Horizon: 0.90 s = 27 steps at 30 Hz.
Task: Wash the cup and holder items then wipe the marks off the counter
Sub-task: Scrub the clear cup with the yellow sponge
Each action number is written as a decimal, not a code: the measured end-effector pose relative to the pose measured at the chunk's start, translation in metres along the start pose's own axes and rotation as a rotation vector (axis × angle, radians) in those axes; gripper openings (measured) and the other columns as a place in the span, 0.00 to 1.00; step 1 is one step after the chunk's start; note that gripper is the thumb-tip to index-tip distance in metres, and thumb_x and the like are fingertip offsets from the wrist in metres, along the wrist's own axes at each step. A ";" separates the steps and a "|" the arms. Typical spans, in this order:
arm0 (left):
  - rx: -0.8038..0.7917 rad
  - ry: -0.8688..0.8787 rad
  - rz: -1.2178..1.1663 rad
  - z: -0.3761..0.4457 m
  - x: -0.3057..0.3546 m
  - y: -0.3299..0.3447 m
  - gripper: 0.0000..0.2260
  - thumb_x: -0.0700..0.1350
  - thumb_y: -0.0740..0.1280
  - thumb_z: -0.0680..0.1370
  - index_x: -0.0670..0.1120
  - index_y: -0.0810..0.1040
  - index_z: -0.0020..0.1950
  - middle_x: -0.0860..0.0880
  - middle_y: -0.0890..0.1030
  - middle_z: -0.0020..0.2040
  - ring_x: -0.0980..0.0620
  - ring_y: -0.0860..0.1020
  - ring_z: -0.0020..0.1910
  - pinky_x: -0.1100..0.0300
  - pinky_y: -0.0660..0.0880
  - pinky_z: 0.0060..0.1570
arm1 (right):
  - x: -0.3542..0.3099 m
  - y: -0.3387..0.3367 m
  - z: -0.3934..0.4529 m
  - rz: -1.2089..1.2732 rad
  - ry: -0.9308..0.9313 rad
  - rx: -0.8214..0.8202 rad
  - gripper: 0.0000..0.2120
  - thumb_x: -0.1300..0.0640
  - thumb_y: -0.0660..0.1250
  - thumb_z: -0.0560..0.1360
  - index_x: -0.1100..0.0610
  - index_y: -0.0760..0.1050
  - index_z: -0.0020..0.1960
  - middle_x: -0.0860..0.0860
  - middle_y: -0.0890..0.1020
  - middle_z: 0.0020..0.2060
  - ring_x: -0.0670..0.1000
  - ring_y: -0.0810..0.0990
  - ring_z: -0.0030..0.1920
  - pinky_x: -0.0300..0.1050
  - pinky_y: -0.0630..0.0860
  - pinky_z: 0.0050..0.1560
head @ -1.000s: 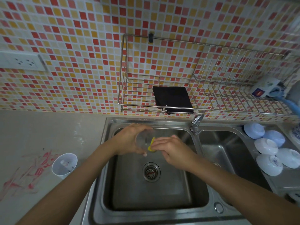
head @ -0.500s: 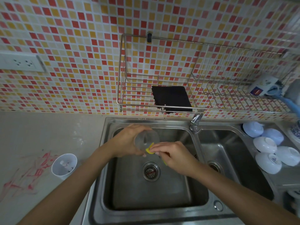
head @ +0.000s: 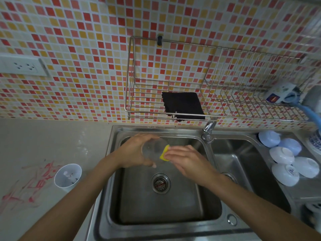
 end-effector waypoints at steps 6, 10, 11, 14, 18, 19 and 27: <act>0.004 -0.058 -0.158 0.004 0.007 0.001 0.40 0.55 0.79 0.63 0.55 0.65 0.72 0.58 0.71 0.67 0.58 0.70 0.66 0.52 0.70 0.68 | 0.004 0.005 0.002 -0.121 -0.092 0.096 0.15 0.66 0.74 0.70 0.56 0.81 0.56 0.49 0.83 0.56 0.51 0.78 0.62 0.48 0.76 0.52; 0.030 -0.054 -0.145 0.002 0.008 0.004 0.44 0.59 0.80 0.60 0.55 0.61 0.70 0.59 0.69 0.67 0.61 0.68 0.65 0.64 0.68 0.64 | 0.004 0.003 0.007 -0.111 -0.069 0.129 0.15 0.66 0.73 0.71 0.56 0.81 0.56 0.48 0.82 0.57 0.50 0.76 0.64 0.46 0.73 0.55; 0.053 -0.059 -0.122 0.002 0.007 0.006 0.44 0.59 0.81 0.60 0.55 0.61 0.69 0.58 0.67 0.67 0.61 0.68 0.65 0.68 0.67 0.62 | 0.004 0.002 0.008 -0.088 -0.063 0.110 0.15 0.67 0.73 0.71 0.56 0.81 0.56 0.49 0.82 0.57 0.50 0.76 0.64 0.46 0.73 0.56; 0.101 -0.045 -0.072 0.002 0.001 0.010 0.40 0.53 0.81 0.61 0.54 0.62 0.67 0.56 0.65 0.63 0.59 0.68 0.63 0.66 0.71 0.62 | -0.002 -0.002 0.017 0.208 0.036 -0.008 0.14 0.69 0.69 0.73 0.58 0.82 0.57 0.51 0.83 0.56 0.48 0.79 0.61 0.40 0.71 0.63; 0.049 0.000 0.025 -0.001 -0.004 0.010 0.39 0.55 0.79 0.62 0.54 0.66 0.70 0.58 0.67 0.63 0.59 0.66 0.63 0.60 0.67 0.64 | 0.003 -0.008 0.025 0.412 0.148 -0.165 0.12 0.67 0.69 0.74 0.58 0.83 0.55 0.49 0.84 0.54 0.42 0.79 0.59 0.39 0.73 0.62; 0.029 0.001 0.068 -0.001 -0.005 0.010 0.39 0.57 0.78 0.62 0.55 0.66 0.70 0.58 0.68 0.64 0.58 0.65 0.64 0.56 0.65 0.66 | 0.005 -0.009 0.026 0.332 0.092 -0.186 0.13 0.69 0.70 0.72 0.57 0.83 0.54 0.49 0.84 0.54 0.43 0.79 0.59 0.44 0.75 0.60; -0.038 0.002 0.086 0.001 -0.006 0.004 0.40 0.56 0.78 0.64 0.53 0.65 0.73 0.56 0.69 0.69 0.58 0.65 0.67 0.58 0.64 0.69 | 0.005 -0.007 0.031 -0.061 -0.113 -0.106 0.18 0.69 0.75 0.64 0.56 0.83 0.52 0.48 0.84 0.53 0.51 0.79 0.61 0.51 0.75 0.57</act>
Point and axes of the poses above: each hand's wrist, its own z-axis towards the middle knuckle, its own y-axis out of the palm, x = y × z, the point moved 1 cm from there along z, towards the middle knuckle
